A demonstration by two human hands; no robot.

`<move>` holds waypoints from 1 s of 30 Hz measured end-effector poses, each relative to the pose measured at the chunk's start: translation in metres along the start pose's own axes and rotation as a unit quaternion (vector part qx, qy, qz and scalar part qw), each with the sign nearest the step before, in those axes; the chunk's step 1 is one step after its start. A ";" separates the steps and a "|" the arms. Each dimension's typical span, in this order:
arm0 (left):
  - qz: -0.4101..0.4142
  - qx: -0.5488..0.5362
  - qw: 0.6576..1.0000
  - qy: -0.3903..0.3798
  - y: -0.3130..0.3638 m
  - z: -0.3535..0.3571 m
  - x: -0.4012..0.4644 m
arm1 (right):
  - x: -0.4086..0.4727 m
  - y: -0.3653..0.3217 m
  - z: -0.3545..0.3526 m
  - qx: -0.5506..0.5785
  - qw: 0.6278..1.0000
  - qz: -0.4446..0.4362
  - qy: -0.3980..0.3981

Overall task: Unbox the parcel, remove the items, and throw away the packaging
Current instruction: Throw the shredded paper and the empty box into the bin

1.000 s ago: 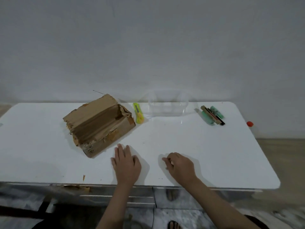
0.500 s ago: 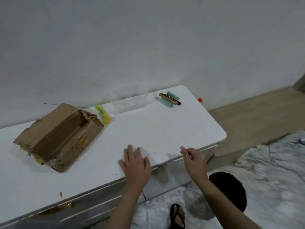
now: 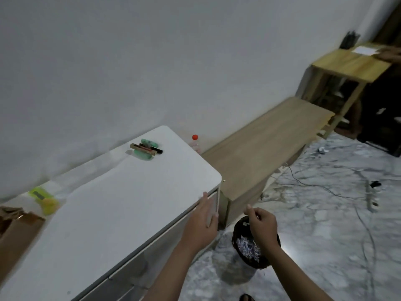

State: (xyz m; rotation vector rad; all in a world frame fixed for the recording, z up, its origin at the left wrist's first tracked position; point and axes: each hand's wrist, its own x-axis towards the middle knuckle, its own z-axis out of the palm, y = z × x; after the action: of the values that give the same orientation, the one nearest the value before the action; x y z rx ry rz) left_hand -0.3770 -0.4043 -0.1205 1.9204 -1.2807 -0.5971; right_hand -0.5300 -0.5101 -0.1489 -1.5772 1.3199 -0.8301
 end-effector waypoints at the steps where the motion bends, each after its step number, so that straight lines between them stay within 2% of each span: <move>1: 0.020 -0.015 1.000 0.007 0.008 0.006 0.011 | 0.010 0.001 -0.009 -0.004 1.000 0.010 0.002; 3: 0.070 -0.018 0.997 0.041 0.021 0.019 0.035 | 0.030 0.004 -0.026 -0.012 1.000 0.022 0.011; 5: 0.084 -0.007 0.994 0.076 0.031 0.028 0.059 | 0.051 0.012 -0.039 -0.011 0.999 0.039 0.018; 8: 0.011 0.062 0.991 0.116 0.029 0.031 0.094 | 0.085 0.032 -0.051 -0.014 0.997 0.067 0.020; 12: -0.099 0.242 0.958 0.119 0.005 0.031 0.125 | 0.121 0.059 -0.054 -0.049 0.994 0.100 0.016; 16: -0.124 0.354 0.920 0.109 -0.001 0.038 0.131 | 0.153 0.087 -0.049 -0.097 0.985 0.143 -0.018; 25: -0.133 0.377 0.907 0.135 0.001 0.043 0.133 | 0.193 0.111 -0.037 -0.184 0.932 0.242 -0.198; 30: -0.134 0.383 0.903 0.141 0.002 0.044 0.135 | 0.195 0.112 -0.036 -0.196 0.925 0.244 -0.215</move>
State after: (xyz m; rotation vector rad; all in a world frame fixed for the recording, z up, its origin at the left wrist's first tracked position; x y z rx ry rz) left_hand -0.3564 -0.5427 -0.1431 2.7336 -1.1544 0.1110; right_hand -0.5640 -0.7117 -0.2481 -1.5063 1.5039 0.0972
